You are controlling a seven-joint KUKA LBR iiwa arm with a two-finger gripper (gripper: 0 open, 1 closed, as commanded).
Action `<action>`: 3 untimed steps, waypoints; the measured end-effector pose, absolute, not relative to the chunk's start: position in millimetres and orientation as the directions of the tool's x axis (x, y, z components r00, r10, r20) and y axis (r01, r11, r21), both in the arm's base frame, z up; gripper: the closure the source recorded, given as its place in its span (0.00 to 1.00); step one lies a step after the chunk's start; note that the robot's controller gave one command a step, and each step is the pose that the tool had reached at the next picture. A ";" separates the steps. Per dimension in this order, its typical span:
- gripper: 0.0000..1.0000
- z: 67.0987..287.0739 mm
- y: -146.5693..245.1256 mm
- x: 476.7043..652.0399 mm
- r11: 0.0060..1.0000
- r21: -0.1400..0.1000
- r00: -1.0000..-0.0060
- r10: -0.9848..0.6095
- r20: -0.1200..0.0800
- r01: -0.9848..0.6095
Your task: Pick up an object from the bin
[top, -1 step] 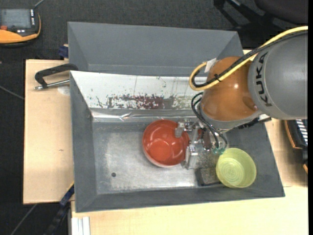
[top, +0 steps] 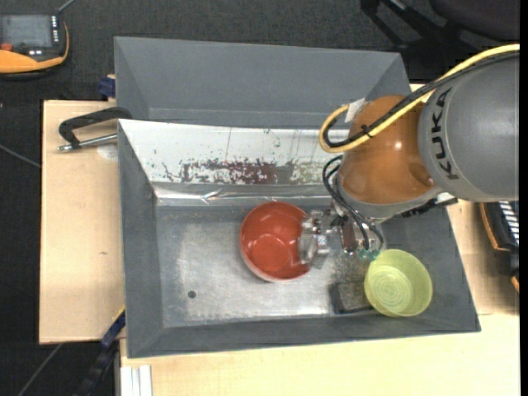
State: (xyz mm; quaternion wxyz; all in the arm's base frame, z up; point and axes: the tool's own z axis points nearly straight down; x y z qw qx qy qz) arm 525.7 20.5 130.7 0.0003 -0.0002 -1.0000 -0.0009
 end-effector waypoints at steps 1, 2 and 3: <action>1.00 144.1 19.3 557.1 0.950 0.001 -0.950 -0.313 -0.008 -0.313; 0.00 143.6 19.3 556.4 0.950 0.002 -0.950 -0.311 -0.007 -0.311; 0.00 69.7 41.0 601.6 0.954 0.002 -0.954 -0.299 -0.019 -0.300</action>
Offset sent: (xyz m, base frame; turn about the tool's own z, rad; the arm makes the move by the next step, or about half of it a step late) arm 0.0293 -0.0021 0.0117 -0.3185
